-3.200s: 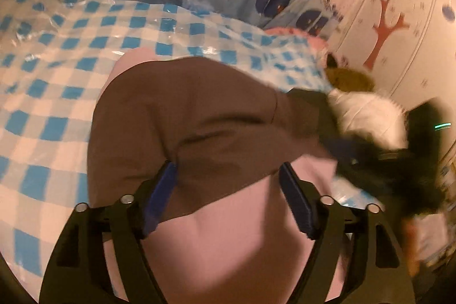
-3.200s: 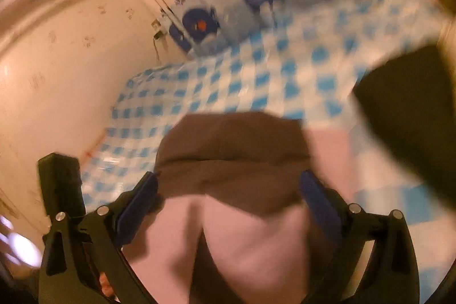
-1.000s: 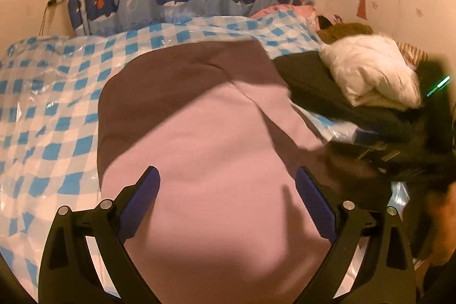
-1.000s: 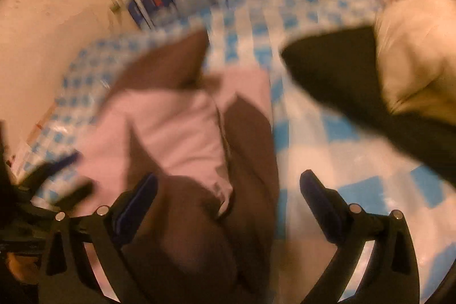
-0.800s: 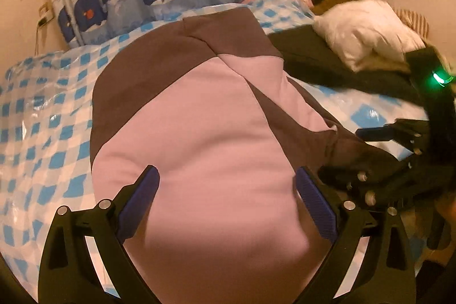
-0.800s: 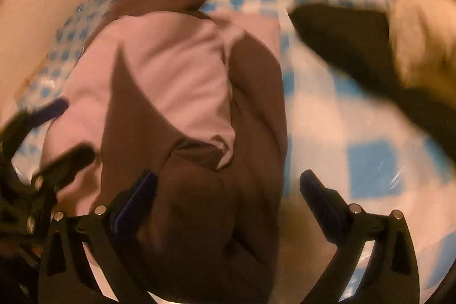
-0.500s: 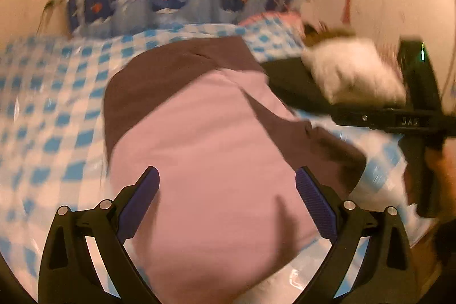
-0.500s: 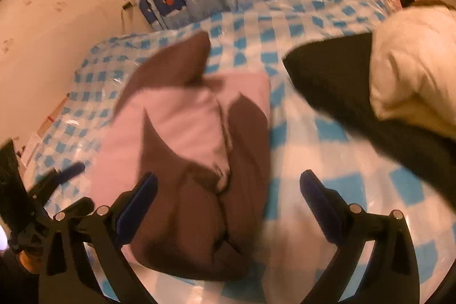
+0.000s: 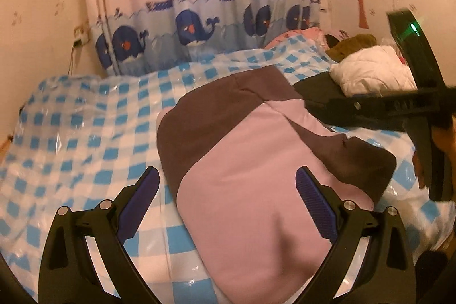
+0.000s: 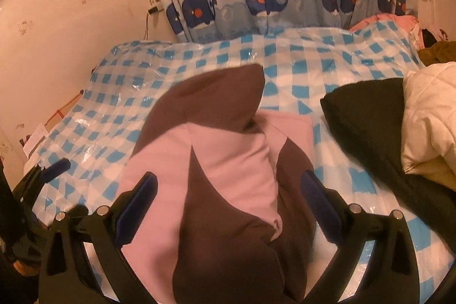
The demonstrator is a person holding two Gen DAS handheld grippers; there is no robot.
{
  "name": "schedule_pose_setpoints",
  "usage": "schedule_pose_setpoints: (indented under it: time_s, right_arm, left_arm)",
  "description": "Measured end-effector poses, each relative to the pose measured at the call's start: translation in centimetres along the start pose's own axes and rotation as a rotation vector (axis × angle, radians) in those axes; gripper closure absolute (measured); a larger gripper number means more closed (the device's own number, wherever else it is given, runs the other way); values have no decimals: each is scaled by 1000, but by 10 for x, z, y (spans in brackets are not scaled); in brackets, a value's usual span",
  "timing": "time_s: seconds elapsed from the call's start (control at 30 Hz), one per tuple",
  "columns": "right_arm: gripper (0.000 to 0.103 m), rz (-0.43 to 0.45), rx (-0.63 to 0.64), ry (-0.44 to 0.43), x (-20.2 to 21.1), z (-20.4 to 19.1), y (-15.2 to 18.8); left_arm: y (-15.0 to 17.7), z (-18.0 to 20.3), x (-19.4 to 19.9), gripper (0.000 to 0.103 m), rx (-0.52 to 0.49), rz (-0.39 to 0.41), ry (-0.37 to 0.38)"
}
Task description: Fold large clothes
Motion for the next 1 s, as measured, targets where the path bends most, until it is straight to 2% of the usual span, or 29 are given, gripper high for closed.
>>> schedule_pose_setpoints:
  time_s: [0.13,0.33,0.47,0.57,0.63,0.7,0.73,0.77,0.83,0.9,1.0]
  right_arm:
    - [7,31,-22,5,13,5,-3]
    - [7,17,-32,25,17,9,5]
    - [7,39,-16,5,0,-8,-27]
    - [7,-3,26,7,-37,-24,-49]
    - [7,-75,47,22,-74,-26,-47]
    - [7,-224,53,81,-121,-15,-22]
    - [6,-302,32,75,-147,-6,-1]
    - [6,-313,-17,48,-154,3,6]
    - [6,-317,-69,14,-149,12,5]
    - [6,-313,-65,2,-137,12,2]
    - [7,-269,-87,-4,-102,13,1]
  left_arm:
    - [0,11,6,11,-12,-1,46]
    - [9,20,14,11,60,-29,162]
    - [13,20,9,11,65,-54,131]
    - [10,18,7,11,61,-63,103]
    - [7,17,6,11,48,-61,83]
    - [5,16,4,11,42,-62,80]
    - [4,15,3,11,41,-63,77]
    - [3,15,2,11,38,-65,74]
    - [3,15,1,11,34,-65,68]
    - [2,17,0,11,11,-66,62]
    - [3,18,-1,11,-3,-71,59]
Point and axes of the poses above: each gripper's, at about its wrist camera, not at the fingertips, and x roughly against the way its jaws point, z to its right, y to its underside, the point moved 7 cm from there along -x, roughly the way its jaws point, and after that the axes turned 1 degree about x, right-handed, at the moved point
